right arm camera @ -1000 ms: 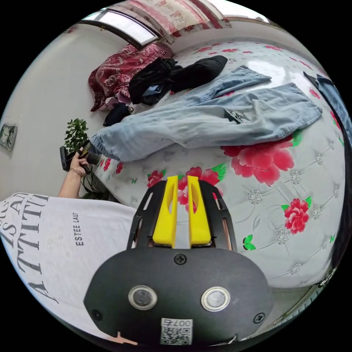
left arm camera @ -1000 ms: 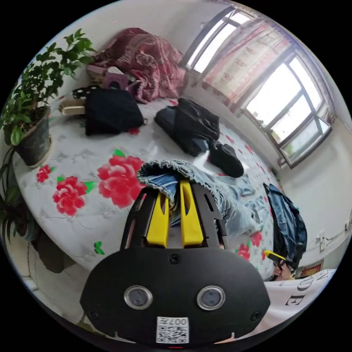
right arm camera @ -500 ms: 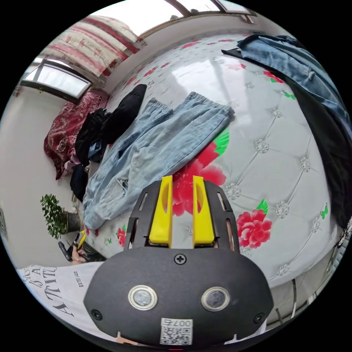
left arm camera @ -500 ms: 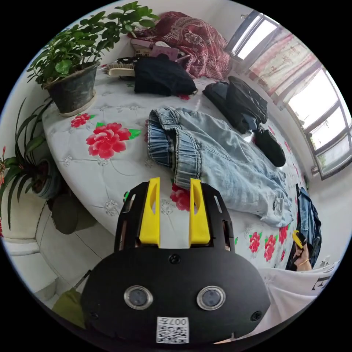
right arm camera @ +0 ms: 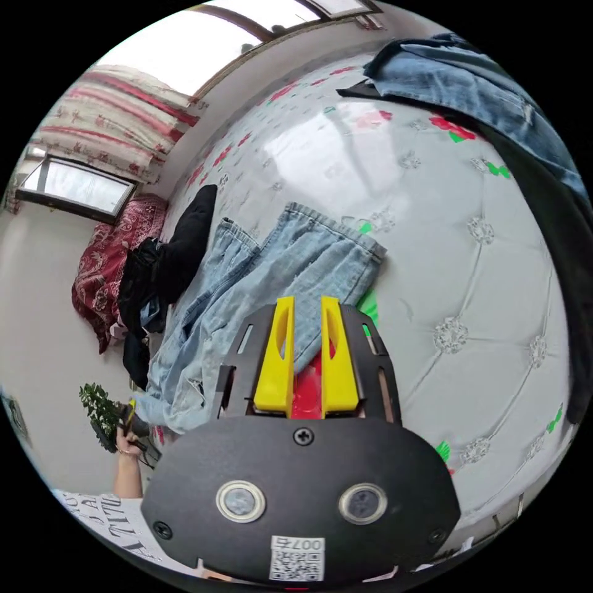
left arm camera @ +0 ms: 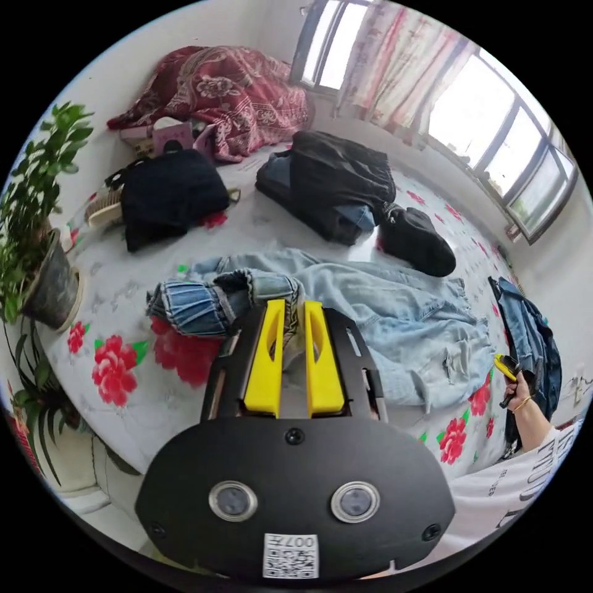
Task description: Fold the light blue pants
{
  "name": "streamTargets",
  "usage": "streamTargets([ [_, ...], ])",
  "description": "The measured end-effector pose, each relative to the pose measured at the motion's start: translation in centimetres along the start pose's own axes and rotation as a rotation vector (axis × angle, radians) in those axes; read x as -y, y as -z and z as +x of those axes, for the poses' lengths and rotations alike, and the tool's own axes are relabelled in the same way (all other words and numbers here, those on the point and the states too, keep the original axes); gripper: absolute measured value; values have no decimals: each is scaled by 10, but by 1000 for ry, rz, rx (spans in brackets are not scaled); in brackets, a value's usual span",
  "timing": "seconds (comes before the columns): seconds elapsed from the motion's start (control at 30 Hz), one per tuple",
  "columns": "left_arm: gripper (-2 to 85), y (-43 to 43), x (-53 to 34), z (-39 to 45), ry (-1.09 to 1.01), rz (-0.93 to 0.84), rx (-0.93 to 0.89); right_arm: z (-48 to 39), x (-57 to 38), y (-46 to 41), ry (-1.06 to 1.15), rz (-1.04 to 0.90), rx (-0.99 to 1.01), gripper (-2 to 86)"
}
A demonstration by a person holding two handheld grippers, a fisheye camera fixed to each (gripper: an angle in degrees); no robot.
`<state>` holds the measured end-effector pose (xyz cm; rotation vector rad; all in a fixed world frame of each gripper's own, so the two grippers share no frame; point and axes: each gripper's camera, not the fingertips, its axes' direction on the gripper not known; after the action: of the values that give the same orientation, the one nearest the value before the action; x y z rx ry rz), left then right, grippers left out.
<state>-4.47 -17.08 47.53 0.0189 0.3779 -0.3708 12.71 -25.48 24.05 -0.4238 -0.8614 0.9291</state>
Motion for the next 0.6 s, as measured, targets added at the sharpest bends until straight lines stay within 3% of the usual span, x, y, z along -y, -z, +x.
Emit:
streamTargets([
  [0.1,68,-60,46,27,-83,-124,27,-1,12,-18,51,-83,13,61],
  [0.17,67,-125,56,41,-127,-329,122,6,15,-19,23,-73,28,49],
  [0.3,54,-116,62,63,-212,-309,258,23,17,-9,-16,-104,17,21],
  [0.47,33,13,6,24,-60,82,237,55,7,10,-12,-117,26,3],
  [0.6,56,59,-45,-46,141,156,198,75,2,23,-57,-70,76,9],
])
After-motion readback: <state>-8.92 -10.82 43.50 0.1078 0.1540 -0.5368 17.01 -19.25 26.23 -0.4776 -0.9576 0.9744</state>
